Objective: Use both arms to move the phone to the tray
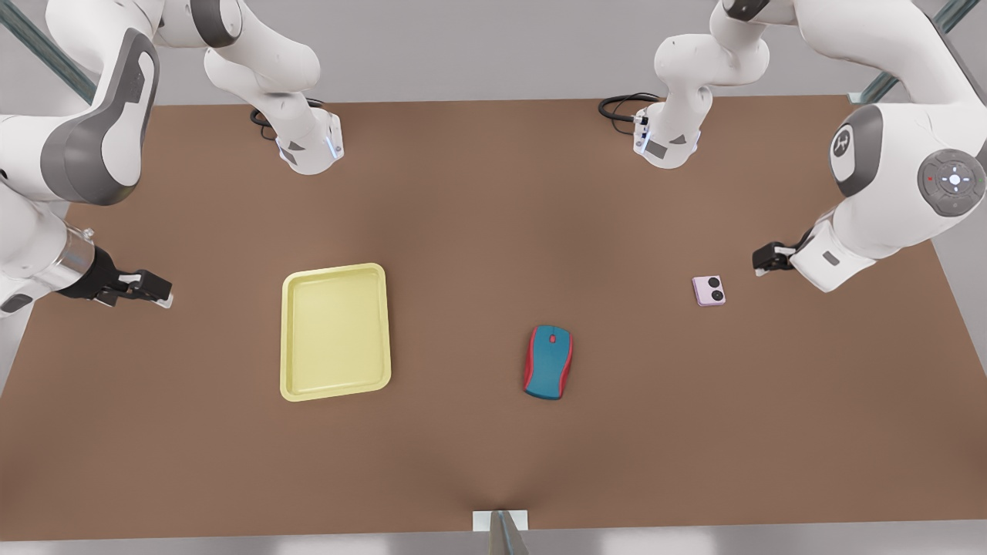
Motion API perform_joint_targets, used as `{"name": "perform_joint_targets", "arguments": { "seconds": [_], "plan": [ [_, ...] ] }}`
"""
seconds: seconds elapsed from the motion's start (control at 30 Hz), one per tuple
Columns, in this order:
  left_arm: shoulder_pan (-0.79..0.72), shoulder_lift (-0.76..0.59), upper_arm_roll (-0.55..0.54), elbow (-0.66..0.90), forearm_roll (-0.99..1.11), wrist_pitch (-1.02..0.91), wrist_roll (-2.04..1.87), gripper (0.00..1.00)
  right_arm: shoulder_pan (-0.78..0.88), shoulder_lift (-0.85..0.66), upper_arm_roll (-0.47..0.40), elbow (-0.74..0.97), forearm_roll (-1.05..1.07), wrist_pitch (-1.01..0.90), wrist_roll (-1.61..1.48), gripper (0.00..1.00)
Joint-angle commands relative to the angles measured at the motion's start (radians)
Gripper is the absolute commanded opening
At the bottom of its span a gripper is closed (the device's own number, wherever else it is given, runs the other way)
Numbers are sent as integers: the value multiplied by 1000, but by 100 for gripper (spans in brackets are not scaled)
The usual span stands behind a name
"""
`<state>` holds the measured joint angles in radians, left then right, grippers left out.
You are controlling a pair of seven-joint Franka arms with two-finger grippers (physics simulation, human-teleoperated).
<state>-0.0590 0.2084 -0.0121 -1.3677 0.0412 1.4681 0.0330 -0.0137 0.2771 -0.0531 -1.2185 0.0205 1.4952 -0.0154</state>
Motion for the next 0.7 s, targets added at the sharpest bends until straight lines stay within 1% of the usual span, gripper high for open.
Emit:
{"name": "perform_joint_targets", "arguments": {
  "seconds": [0.0, 0.03, 0.07, 0.1, 0.23, 0.27, 0.3, 0.37, 0.4, 0.53, 0.67],
  "plan": [
    [1, 6, 0, -2, 0, 35, 13, 100, 0, -1, -1, 0, 1, 7, -8, 100],
    [-1, 19, 8, -7, -3, 63, 7, 100, 0, -3, -1, 0, 1, 7, -8, 100],
    [-1, 22, 11, -46, -4, 104, 5, 100, 0, -3, -1, 0, 1, 7, -8, 100],
    [-1, -10, 20, -172, -4, 221, 4, 100, 0, -3, -1, 0, 1, 7, -8, 100],
    [-1, -66, 20, -523, -7, 595, -44, 100, 0, -1, -1, 0, 1, 7, -8, 100],
    [-1, -83, 20, -626, -12, 719, -54, 100, 0, -3, -1, 0, 1, 7, -8, 100],
    [-1, -83, 20, -692, -14, 816, -85, 100, 0, -3, -1, 0, 1, 7, -8, 100],
    [-1, -86, 31, -787, -14, 920, -142, 100, 0, -3, -1, 0, 1, 7, -8, 100],
    [-1, -81, 52, -834, -17, 986, -145, 100, 0, -3, -1, 0, 1, 7, -8, 100],
    [1, -41, 96, -909, -34, 1106, -145, 100, 0, -1, -1, 0, 1, 7, -8, 100],
    [1, -4, 107, -950, -34, 1144, -145, 100, 0, -3, -1, 0, 1, 7, -8, 100]
  ]
}}
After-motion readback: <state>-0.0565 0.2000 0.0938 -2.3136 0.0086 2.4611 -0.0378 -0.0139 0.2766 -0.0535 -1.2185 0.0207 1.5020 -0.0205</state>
